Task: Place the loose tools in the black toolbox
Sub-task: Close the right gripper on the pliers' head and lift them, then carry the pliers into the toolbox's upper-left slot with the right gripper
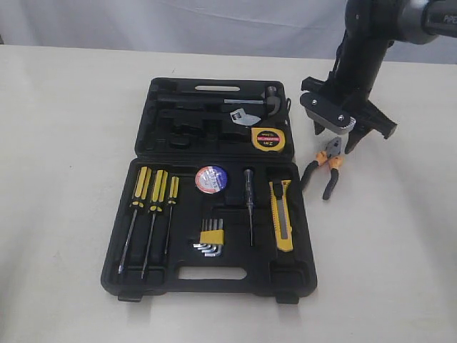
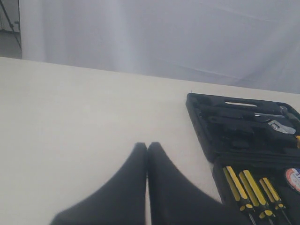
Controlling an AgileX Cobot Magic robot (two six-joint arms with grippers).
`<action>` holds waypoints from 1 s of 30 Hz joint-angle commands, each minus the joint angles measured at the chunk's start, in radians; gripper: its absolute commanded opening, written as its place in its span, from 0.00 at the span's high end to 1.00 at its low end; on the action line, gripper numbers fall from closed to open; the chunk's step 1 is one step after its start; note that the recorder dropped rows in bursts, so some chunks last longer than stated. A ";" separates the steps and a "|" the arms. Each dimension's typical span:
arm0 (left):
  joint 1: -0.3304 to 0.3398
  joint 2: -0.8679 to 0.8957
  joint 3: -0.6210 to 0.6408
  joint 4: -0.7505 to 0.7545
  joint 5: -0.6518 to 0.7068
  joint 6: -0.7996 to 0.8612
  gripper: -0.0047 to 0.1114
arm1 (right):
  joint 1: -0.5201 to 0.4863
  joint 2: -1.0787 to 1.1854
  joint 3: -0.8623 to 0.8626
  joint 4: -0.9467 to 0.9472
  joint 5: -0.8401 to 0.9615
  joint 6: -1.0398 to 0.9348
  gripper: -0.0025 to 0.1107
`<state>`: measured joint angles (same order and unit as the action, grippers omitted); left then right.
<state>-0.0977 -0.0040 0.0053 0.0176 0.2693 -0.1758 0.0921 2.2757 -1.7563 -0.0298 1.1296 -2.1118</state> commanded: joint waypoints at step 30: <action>-0.006 0.004 -0.005 -0.003 0.001 0.000 0.96 | -0.009 -0.332 0.141 -0.119 0.091 0.402 0.98</action>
<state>-0.0977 -0.0040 0.0053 0.0176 0.2693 -0.1758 0.0898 1.9921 -1.6145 -0.1454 1.2055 -1.7332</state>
